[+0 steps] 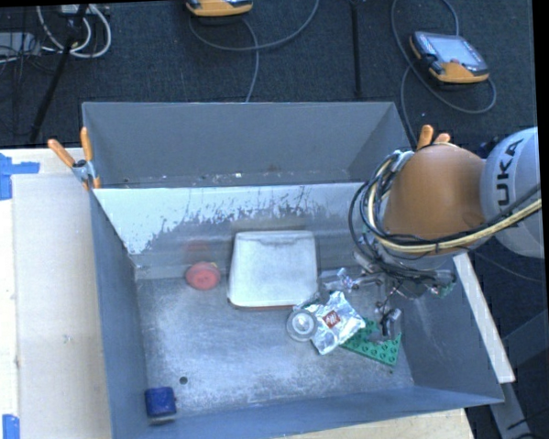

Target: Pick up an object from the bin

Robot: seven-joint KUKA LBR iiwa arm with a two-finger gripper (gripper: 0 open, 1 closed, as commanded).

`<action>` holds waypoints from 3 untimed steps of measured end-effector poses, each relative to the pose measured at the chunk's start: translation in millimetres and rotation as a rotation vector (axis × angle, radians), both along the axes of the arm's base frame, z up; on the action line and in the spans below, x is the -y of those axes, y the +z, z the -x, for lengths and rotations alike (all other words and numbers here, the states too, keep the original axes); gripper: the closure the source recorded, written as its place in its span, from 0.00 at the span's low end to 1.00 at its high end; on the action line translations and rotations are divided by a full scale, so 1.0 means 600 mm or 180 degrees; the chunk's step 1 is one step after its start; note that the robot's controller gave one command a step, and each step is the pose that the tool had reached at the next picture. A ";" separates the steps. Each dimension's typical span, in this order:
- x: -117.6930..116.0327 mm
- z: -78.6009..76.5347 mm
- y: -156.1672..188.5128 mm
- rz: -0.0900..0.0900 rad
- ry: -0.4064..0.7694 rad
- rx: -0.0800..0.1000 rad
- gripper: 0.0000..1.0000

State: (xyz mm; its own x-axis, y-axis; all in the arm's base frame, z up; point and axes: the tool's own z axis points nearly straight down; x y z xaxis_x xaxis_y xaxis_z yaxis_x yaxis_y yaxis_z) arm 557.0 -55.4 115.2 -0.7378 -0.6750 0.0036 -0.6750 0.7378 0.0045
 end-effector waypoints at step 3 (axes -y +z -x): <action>0.086 -0.020 0.246 0.0005 -0.1268 0.0053 1.00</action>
Offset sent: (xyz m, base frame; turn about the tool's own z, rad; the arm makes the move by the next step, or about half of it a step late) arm 0.0079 -0.0059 -0.0412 0.3136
